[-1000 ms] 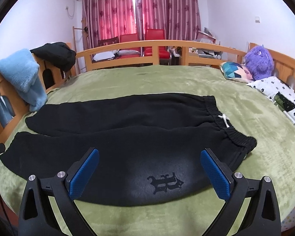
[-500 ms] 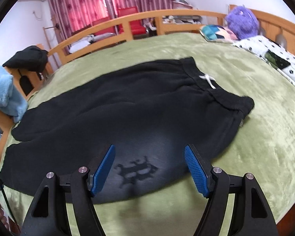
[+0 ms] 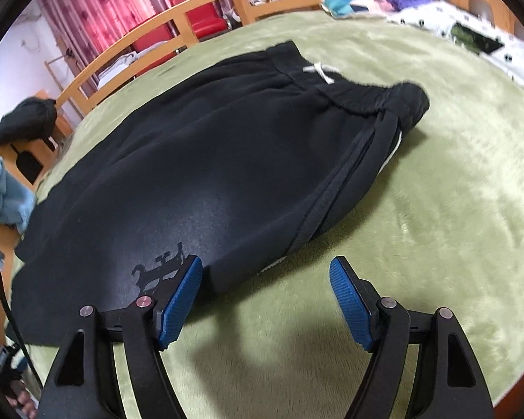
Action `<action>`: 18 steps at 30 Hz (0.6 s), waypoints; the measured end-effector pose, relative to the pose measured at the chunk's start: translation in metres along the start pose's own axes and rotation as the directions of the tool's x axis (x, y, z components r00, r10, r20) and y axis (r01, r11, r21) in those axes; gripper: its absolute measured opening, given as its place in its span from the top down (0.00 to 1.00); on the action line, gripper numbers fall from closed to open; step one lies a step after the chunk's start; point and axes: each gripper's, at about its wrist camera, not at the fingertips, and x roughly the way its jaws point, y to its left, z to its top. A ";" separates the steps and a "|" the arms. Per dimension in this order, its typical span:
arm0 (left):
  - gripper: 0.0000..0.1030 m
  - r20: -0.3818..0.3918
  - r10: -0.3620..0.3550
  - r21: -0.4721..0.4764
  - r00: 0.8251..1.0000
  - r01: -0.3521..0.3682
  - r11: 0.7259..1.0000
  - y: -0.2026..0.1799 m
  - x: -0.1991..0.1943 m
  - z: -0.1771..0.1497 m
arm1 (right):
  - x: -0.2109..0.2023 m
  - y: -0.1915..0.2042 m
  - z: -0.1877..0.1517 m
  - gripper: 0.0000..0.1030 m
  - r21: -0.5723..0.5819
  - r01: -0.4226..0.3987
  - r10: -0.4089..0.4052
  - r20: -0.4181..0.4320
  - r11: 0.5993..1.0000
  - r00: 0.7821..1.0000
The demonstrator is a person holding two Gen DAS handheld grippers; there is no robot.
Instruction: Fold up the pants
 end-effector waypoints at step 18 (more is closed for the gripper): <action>0.90 0.055 0.045 -0.137 0.997 -0.037 0.990 0.018 0.035 0.059 | 0.046 0.010 0.041 0.86 0.095 0.001 -0.009 0.076 0.995 0.997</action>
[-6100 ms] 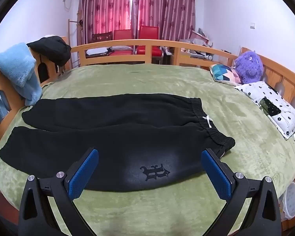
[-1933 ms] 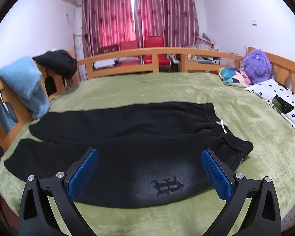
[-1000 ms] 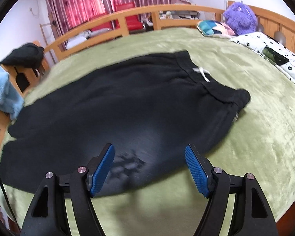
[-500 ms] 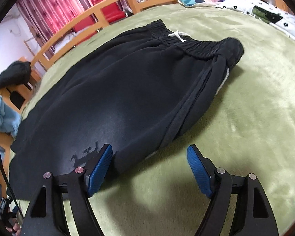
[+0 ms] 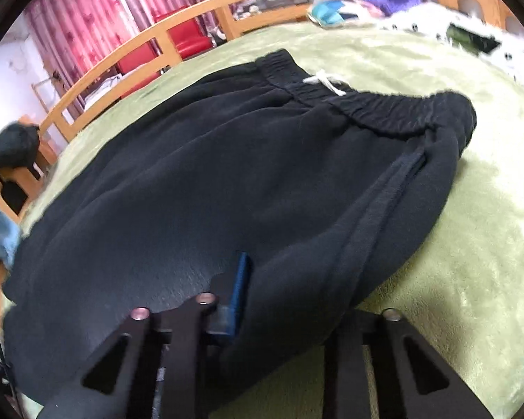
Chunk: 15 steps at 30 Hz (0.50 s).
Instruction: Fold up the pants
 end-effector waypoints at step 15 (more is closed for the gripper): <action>0.92 0.052 -0.139 0.015 0.989 0.139 0.990 0.037 -0.095 -0.007 | -0.126 -0.009 -0.018 0.91 0.007 -0.101 0.099 0.125 0.995 0.987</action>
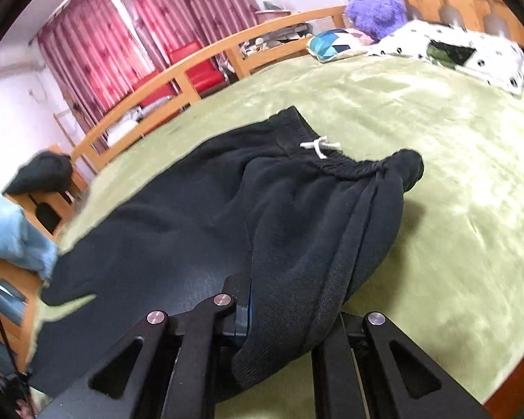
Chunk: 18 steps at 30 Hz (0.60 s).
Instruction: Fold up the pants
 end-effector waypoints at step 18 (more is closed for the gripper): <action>0.92 0.077 -0.052 0.125 0.996 0.042 0.991 -0.075 -0.012 0.068 | -0.036 0.046 0.050 0.92 -0.065 -0.074 0.074 -0.006 0.995 0.997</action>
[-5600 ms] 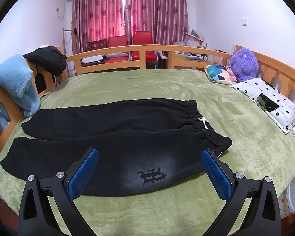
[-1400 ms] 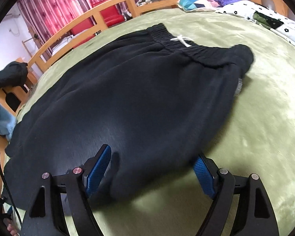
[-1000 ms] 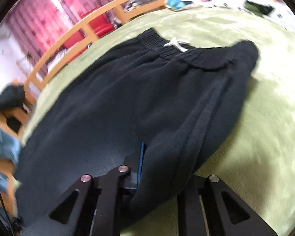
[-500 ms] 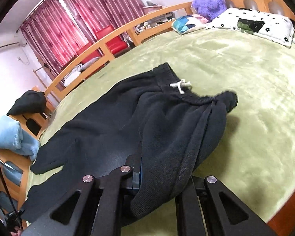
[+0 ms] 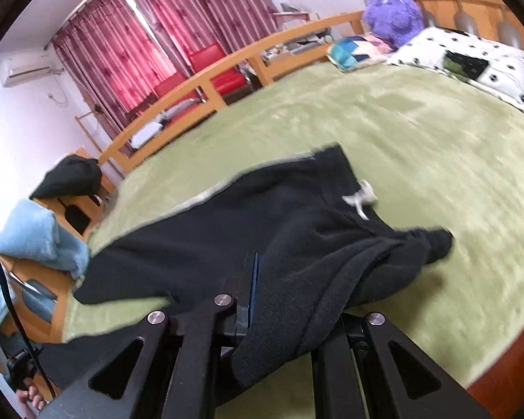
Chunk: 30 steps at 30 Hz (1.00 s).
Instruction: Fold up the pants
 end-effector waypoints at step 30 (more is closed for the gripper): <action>0.25 -0.026 0.086 0.205 0.996 -0.079 0.976 -0.117 0.195 0.066 | 0.205 0.035 0.074 0.40 -0.142 0.101 -0.119 -0.124 0.985 0.985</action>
